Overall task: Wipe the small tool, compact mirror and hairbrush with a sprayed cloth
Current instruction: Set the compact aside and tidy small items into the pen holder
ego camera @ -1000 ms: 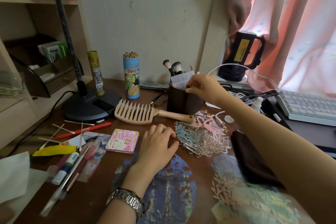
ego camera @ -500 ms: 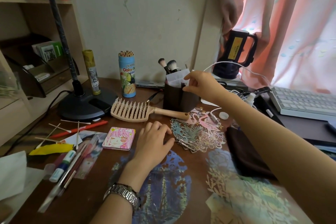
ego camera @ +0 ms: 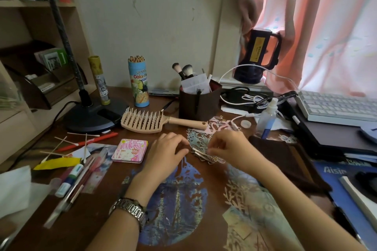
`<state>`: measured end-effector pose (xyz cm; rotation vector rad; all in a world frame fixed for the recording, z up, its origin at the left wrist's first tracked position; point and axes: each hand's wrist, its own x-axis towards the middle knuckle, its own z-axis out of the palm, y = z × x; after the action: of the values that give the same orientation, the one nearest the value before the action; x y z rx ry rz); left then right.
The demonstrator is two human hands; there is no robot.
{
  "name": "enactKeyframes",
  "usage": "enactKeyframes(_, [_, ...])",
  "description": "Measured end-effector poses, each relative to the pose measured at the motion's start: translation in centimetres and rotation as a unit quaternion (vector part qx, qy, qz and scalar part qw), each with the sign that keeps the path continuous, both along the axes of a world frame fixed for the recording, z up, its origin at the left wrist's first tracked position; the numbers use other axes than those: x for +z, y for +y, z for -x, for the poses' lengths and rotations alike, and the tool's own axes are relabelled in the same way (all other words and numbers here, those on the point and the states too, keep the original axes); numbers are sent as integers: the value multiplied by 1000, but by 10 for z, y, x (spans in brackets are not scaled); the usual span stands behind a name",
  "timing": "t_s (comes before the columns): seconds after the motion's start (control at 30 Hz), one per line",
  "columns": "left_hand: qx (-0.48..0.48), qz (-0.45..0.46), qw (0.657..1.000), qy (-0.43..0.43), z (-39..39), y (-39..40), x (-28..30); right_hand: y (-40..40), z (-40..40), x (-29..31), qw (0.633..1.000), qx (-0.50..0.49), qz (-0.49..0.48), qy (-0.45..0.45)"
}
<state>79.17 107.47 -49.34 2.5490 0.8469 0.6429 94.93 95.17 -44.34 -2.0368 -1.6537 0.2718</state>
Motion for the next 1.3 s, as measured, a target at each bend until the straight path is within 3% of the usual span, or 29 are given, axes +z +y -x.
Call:
enactKeyframes(0.57, [-1,-16,1000,3,0,-4,2,-9,4,-36,999,-11,-8,-32])
enactKeyframes(1.07, [3,-5,1000,-2,2,-4,2,-13,12,-39,967,47,-47,-247])
enactKeyframes(1.2, [5,10,1000,-10,3,-5,3,-12,10,-41,968,47,-60,-239])
enactKeyframes(1.3, [9,52,997,-51,3,-8,5,-16,5,-40,989,5,-84,-122])
